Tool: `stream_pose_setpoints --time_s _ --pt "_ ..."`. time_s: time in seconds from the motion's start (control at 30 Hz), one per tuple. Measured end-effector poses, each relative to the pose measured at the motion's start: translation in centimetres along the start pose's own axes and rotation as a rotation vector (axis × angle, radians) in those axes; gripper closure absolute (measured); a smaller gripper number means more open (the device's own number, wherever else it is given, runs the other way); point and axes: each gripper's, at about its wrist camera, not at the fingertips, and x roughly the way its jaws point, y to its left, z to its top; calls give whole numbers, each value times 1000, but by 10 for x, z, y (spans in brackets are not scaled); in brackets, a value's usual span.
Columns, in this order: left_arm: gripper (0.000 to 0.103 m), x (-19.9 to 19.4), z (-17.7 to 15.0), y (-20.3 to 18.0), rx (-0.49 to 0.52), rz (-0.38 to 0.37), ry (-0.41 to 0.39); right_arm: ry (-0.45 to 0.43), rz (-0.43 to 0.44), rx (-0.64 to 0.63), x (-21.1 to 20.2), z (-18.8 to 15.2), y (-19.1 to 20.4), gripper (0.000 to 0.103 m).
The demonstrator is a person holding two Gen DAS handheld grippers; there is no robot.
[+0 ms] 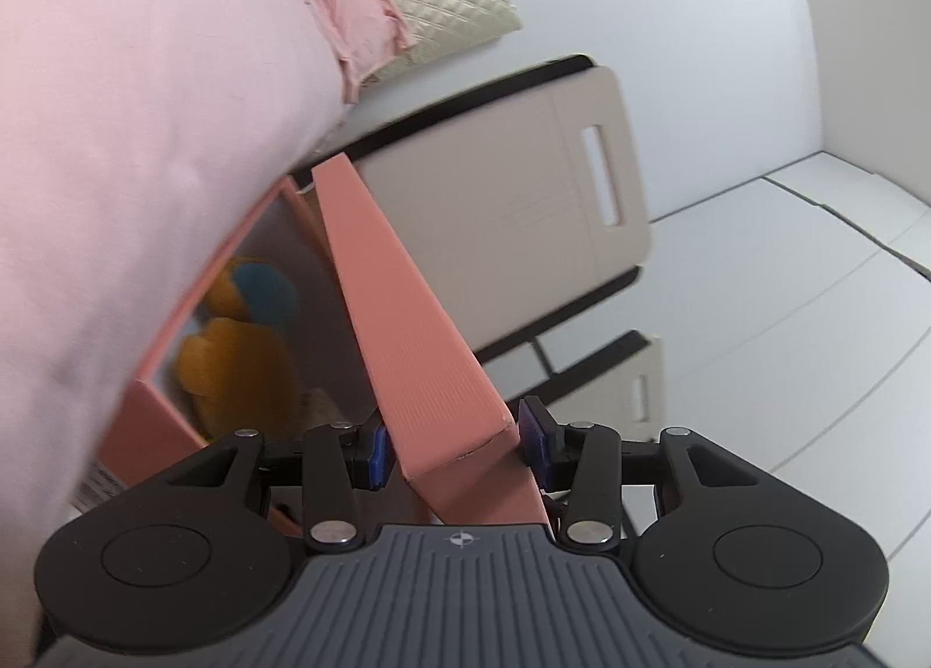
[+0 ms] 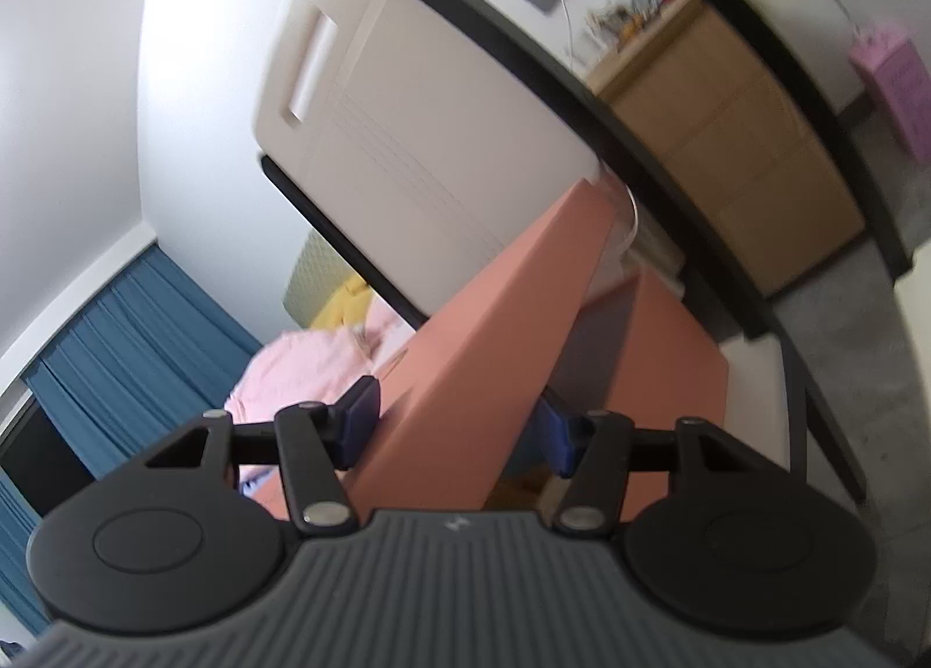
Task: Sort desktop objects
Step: 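Lift the pink lid with the left gripper and flip it over the box, then lower the pink lid onto the box opening with the left gripper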
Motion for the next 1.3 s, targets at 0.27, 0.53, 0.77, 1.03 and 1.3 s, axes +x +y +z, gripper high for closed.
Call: stream_pose_setpoints --time_s 0.27,0.53,0.77,1.03,1.3 --pt "51 8 -2 11 41 119 11 30 -8 17 8 -9 -22 45" --pt "40 5 -21 -4 205 256 -37 47 -59 27 16 -23 -23 40" --pt "34 6 -37 -23 356 354 -109 -45 -141 -55 6 -37 -8 31" --pt "33 12 -55 -43 564 456 -204 -197 -239 -107 -3 -59 5 30" --pt "35 16 -55 -43 590 511 -222 -293 -300 -238 -20 -84 30 53"
